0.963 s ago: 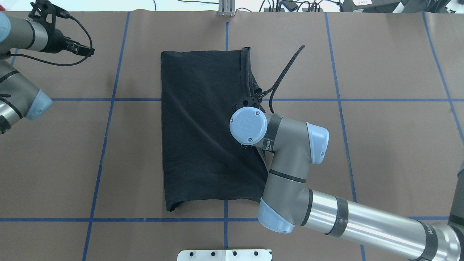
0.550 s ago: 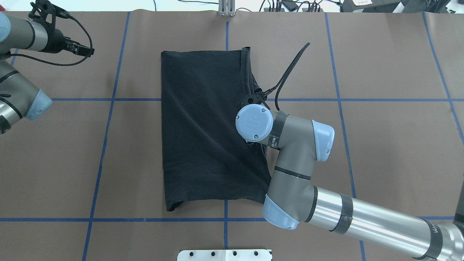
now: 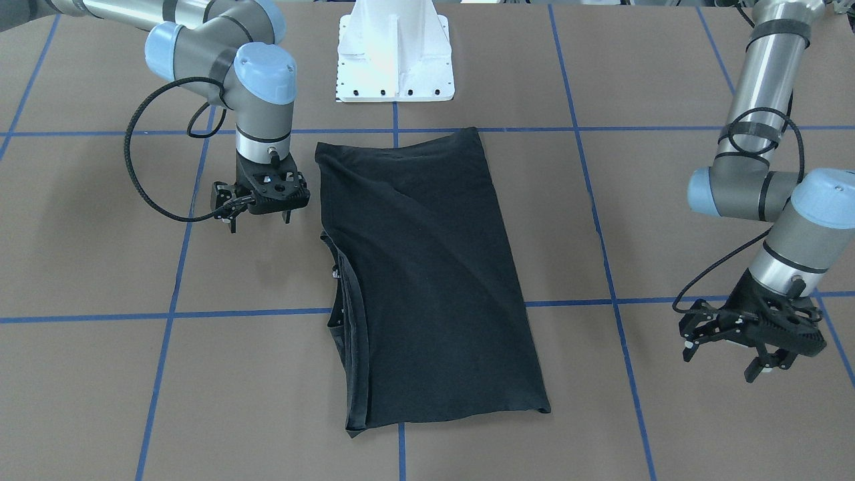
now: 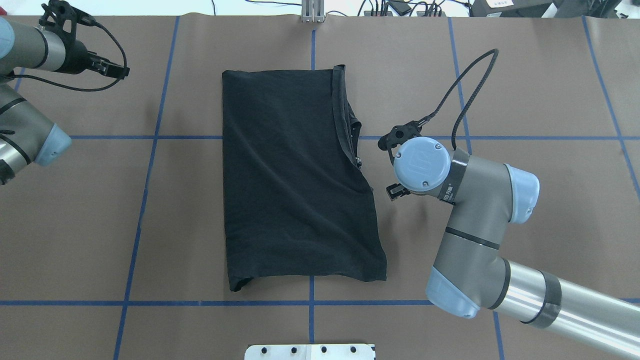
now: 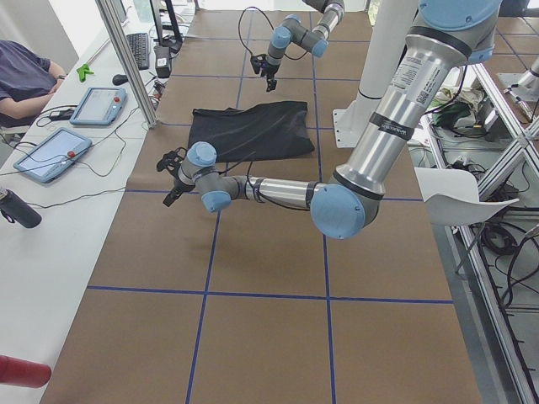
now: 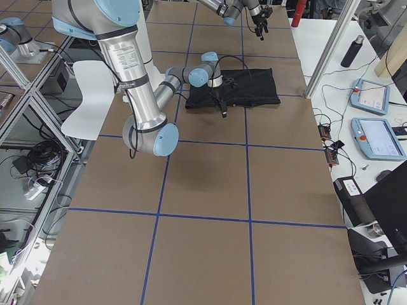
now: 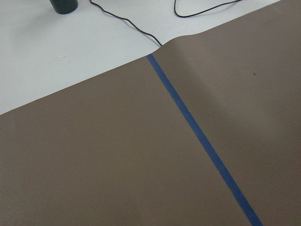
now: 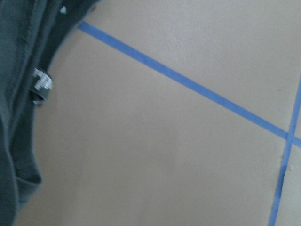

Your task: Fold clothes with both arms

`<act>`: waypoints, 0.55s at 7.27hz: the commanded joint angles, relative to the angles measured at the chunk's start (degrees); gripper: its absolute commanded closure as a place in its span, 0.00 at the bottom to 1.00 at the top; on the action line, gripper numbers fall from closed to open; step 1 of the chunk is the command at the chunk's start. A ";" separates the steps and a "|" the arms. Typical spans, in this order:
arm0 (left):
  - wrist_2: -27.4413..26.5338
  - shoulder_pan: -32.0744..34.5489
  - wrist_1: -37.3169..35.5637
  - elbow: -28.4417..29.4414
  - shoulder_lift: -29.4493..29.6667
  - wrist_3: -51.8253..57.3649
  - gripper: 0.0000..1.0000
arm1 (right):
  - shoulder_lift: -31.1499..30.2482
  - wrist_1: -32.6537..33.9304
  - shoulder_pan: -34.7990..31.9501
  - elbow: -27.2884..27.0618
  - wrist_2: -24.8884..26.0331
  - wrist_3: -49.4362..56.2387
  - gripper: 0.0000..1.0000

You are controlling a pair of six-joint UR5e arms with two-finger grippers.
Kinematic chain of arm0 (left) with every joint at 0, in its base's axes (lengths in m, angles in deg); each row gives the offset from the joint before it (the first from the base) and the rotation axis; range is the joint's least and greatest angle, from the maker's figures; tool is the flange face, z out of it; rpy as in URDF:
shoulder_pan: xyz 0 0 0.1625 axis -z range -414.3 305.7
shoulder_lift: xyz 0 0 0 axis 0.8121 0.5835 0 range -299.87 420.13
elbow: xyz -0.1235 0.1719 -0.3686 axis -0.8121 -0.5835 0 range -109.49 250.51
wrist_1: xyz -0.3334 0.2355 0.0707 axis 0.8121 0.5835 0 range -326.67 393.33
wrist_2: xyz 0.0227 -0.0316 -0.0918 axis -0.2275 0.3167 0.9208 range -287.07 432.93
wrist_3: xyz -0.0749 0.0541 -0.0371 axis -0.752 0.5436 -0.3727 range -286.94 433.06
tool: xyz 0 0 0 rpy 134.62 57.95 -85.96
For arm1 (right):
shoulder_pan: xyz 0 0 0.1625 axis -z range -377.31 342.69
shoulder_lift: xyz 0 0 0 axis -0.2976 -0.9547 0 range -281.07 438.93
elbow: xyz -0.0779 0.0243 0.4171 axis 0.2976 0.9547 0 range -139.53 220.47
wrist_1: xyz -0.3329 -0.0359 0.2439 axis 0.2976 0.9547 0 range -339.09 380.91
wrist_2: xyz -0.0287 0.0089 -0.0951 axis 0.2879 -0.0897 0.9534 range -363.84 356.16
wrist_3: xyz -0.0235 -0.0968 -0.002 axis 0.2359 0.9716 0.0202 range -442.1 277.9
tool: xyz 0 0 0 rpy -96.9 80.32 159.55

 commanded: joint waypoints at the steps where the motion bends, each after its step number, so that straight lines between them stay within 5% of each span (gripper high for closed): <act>1: 0.20 -0.01 0.09 -0.62 -0.59 0.00 0.00 | 11.99 -0.05 -1.14 10.19 -0.52 -1.12 0.01; 4: 0.29 -0.01 0.09 -0.62 -0.68 0.00 0.00 | 22.14 -1.28 -2.72 24.91 -0.52 -3.14 0.01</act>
